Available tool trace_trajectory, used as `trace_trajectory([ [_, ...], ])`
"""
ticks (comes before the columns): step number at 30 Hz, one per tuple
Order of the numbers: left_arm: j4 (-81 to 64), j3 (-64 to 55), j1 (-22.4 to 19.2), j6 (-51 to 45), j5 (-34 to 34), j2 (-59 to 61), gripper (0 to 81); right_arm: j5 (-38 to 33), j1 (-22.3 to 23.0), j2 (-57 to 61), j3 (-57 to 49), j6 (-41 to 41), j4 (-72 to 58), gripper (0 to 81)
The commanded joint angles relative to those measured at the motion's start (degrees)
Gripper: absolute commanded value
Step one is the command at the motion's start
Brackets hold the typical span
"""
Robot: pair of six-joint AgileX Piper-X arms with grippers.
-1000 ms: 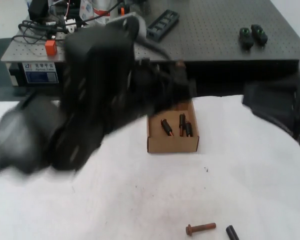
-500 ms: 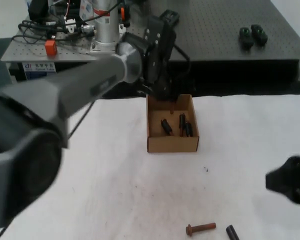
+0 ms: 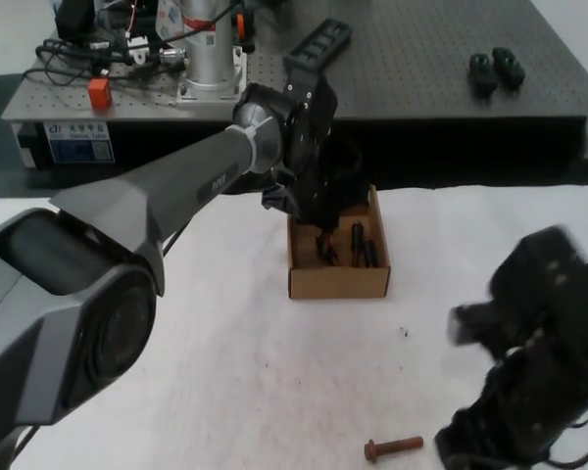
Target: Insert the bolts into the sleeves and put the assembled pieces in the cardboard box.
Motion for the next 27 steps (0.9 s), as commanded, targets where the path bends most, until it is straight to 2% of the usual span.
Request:
trace_trajectory([
  [1, 0.34, -0.97, 0.01, 0.35, -0.06, -0.46, 27.5, 4.24, 1.99, 4.39, -0.3, -0.42, -4.72, 36.1],
  [7, 2.34, -0.97, 0.22, 0.54, -0.06, -2.57, 28.4, 5.66, 2.29, 6.58, -0.3, -2.68, -9.61, 24.3],
  [10, 4.78, -0.97, 0.81, 4.38, -0.35, -5.96, 28.4, 7.33, 2.29, 6.47, -0.3, -6.89, -9.24, 9.2],
  [11, 6.29, -0.97, 1.13, 6.73, -1.0, -7.63, 28.4, 7.33, 2.29, 6.17, -0.3, -8.73, -8.89, 1.7],
  [14, 11.83, -0.77, 2.75, 11.9, -6.56, -12.73, 28.4, 5.54, 2.46, 3.41, -0.84, -11.23, -8.72, 1.1],
  [17, 12.35, 3.04, 5.79, 11.73, -8.45, -19.31, 28.4, -2.13, 4.7, -0.6, -2.91, -14.32, -8.72, 1.1],
  [19, 10.24, 8.36, 8.44, 10.99, -7.78, -23.79, 28.4, -5.81, 7.95, -1.71, -5.19, -15.9, -8.72, 1.1],
  [22, 8.63, 18.35, 11.79, 10.87, -7.78, -31.81, 28.4, -5.51, 13.58, -0.06, -8.99, -15.98, -8.85, 1.1],
  [27, 1.53, 38.6, 14.35, 18.49, -5.05, -47.64, 28.4, -5.32, 21.53, 8.33, -16.0, -17.27, -7.86, 1.1],
])
